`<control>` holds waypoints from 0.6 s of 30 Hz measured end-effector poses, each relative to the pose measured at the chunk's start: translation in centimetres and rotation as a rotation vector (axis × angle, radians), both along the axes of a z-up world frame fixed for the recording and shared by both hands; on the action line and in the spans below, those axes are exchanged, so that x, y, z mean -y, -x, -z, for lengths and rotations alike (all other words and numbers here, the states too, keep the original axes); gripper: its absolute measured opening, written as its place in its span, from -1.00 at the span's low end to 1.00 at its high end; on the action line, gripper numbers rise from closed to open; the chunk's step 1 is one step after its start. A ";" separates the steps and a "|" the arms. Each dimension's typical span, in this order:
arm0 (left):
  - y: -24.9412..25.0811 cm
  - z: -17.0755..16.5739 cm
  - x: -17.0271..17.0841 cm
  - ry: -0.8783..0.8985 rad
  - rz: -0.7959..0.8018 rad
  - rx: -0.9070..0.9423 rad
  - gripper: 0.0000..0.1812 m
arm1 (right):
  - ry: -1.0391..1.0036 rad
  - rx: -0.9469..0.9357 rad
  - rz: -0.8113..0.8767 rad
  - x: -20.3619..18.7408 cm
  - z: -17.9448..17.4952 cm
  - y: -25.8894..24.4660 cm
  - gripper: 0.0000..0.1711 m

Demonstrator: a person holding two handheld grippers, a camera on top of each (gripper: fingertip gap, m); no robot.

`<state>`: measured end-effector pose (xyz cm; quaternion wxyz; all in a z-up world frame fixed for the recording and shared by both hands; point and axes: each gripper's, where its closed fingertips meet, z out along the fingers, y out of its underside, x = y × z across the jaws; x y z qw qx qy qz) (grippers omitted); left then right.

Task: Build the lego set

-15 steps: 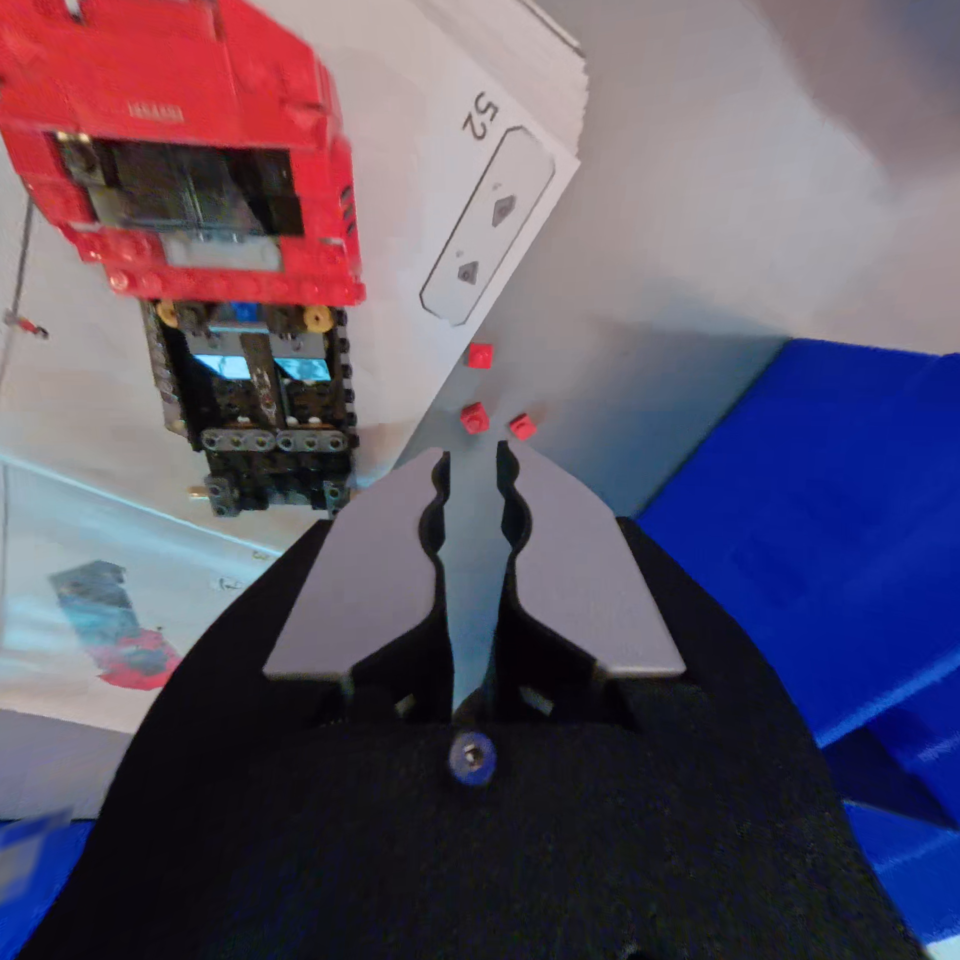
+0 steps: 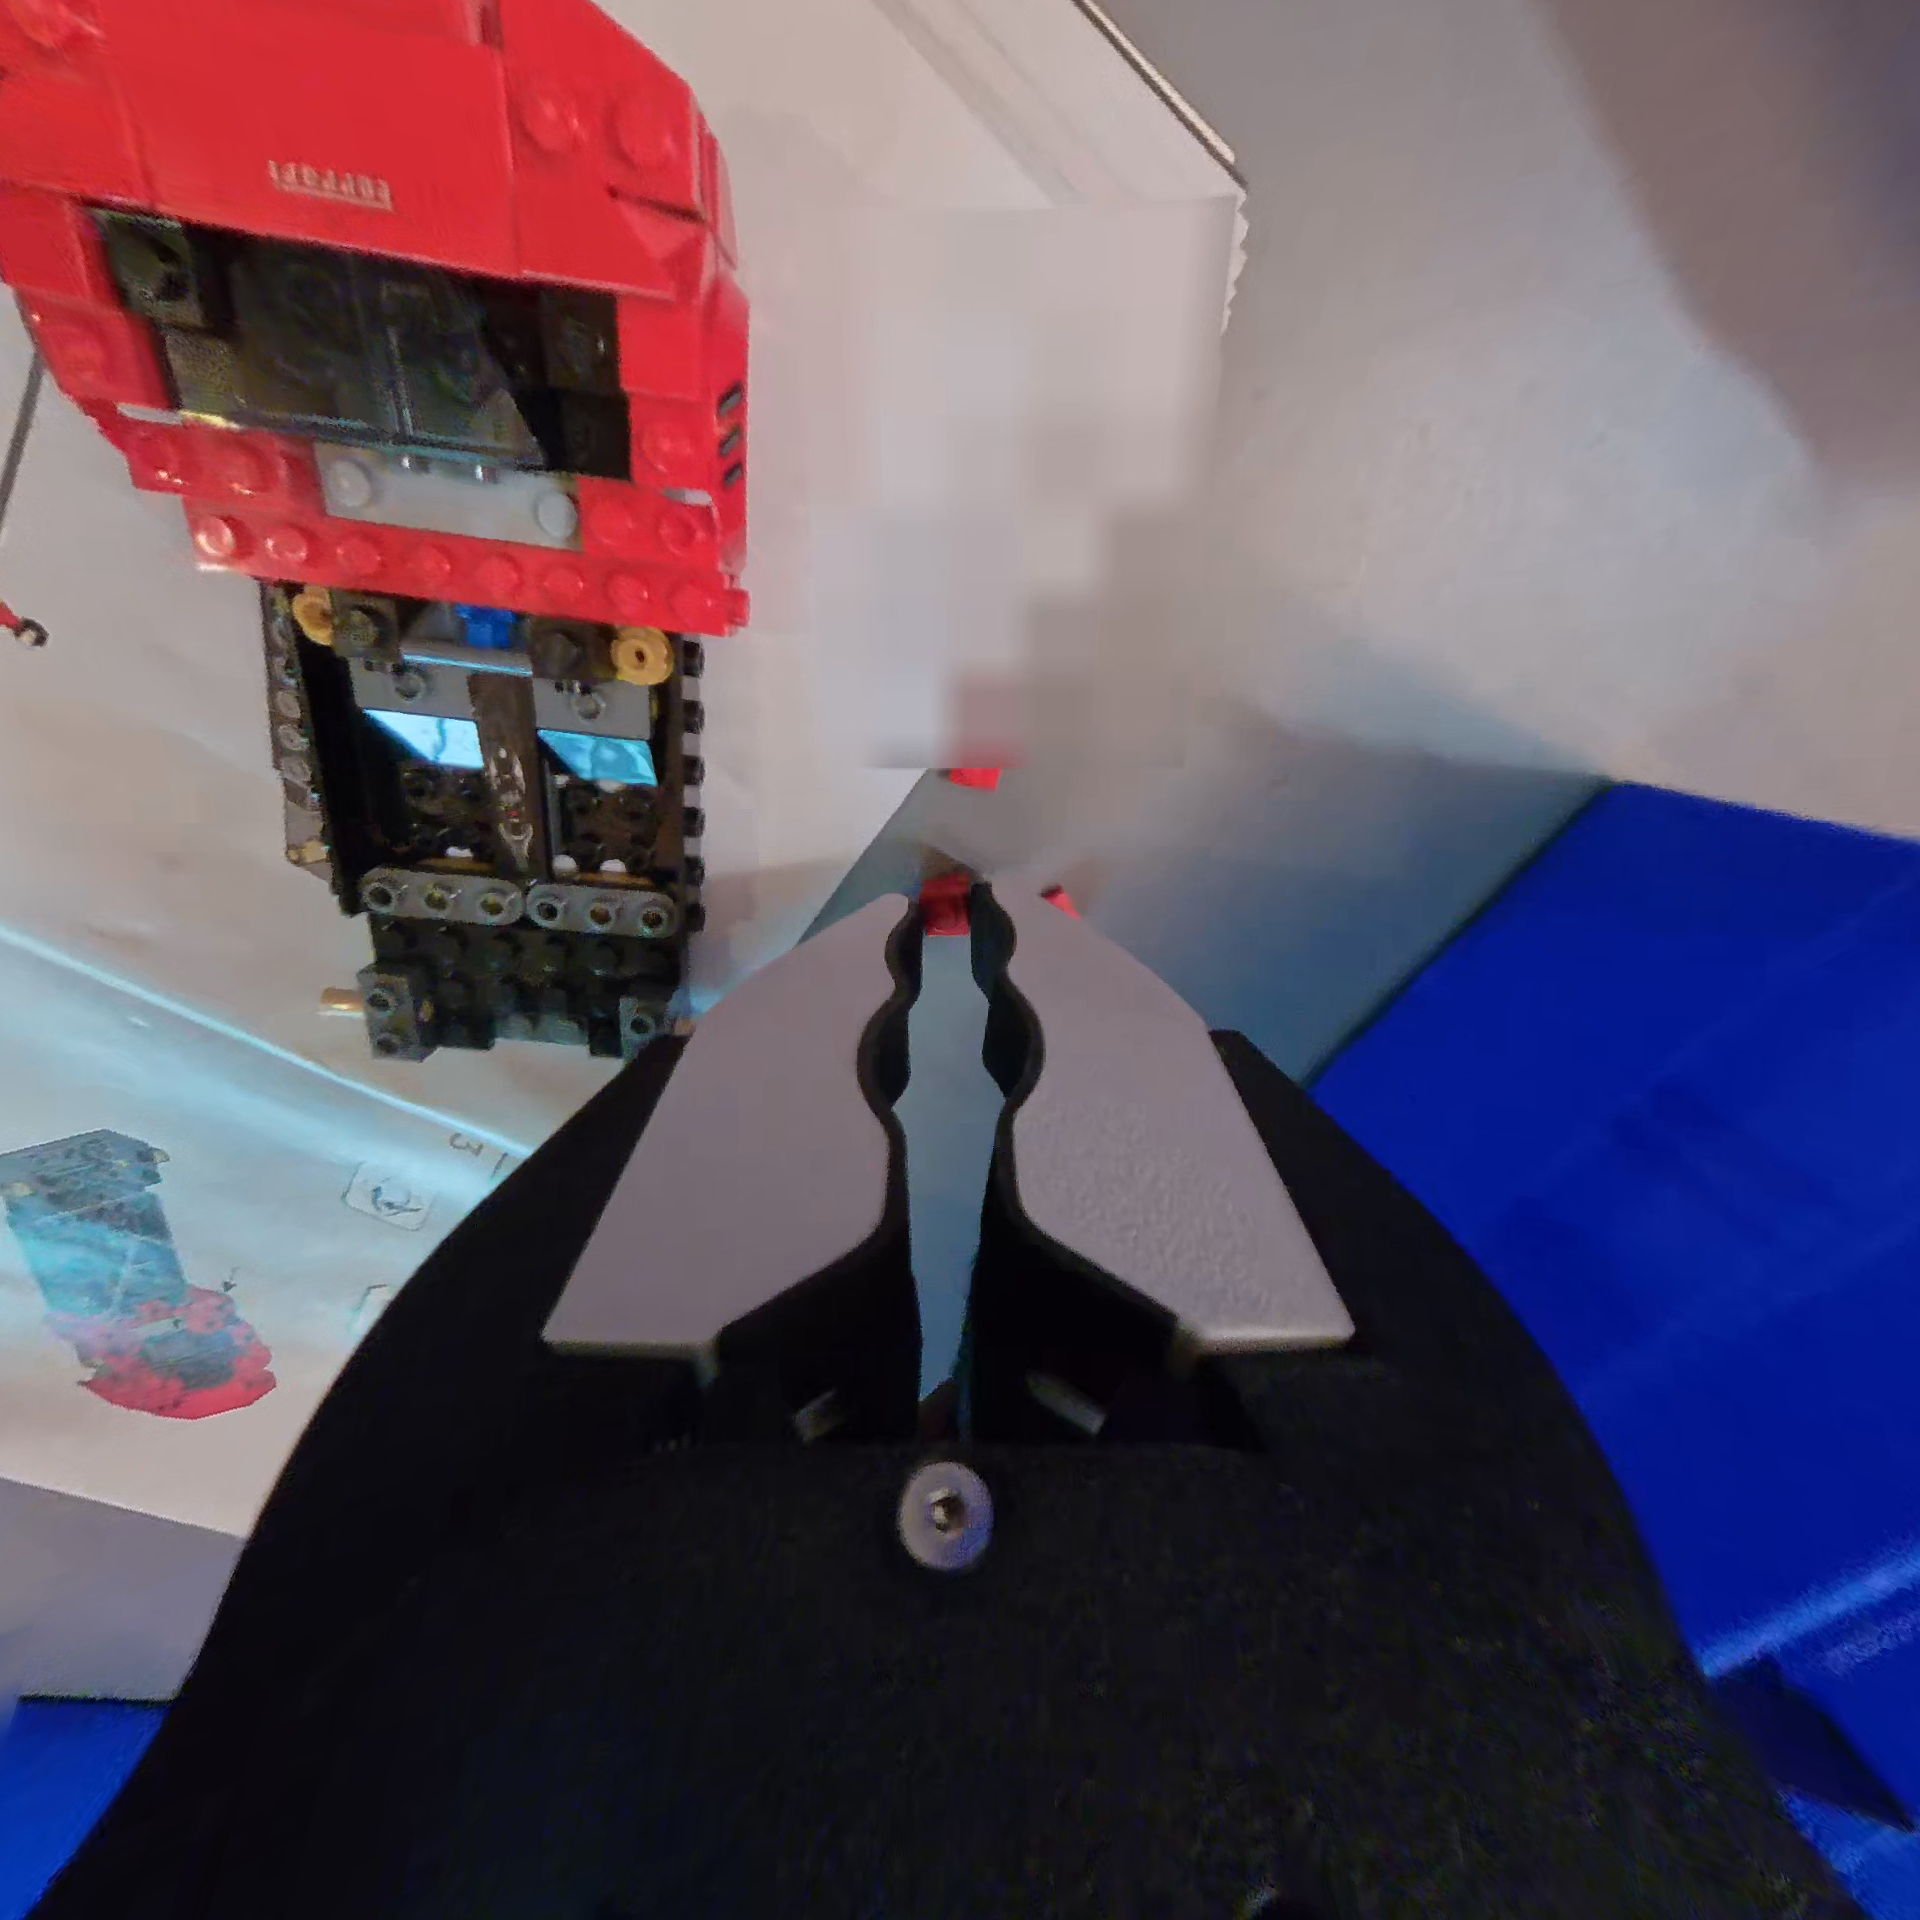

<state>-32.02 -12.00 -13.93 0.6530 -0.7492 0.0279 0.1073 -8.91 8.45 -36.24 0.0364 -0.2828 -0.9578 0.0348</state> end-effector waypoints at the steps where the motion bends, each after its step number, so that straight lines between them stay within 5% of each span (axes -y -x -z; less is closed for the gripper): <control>1: 0.0 0.0 0.0 -0.001 0.002 -0.001 -0.81 | 0.004 -0.005 0.020 -0.2 -0.4 -0.3 -0.90; 8: -0.4 0.1 -0.5 0.007 0.019 -0.001 -0.81 | 0.060 0.075 0.374 -1.2 -4.6 -10.5 -0.90; 13: -1.3 -0.2 -1.0 0.011 0.033 -0.018 -0.81 | 0.027 0.148 0.628 -1.5 -2.2 -20.5 -0.90; 18: -2.6 -0.7 -1.6 0.017 0.054 -0.038 -0.81 | 0.027 0.101 0.713 -1.6 -0.2 -22.6 -0.90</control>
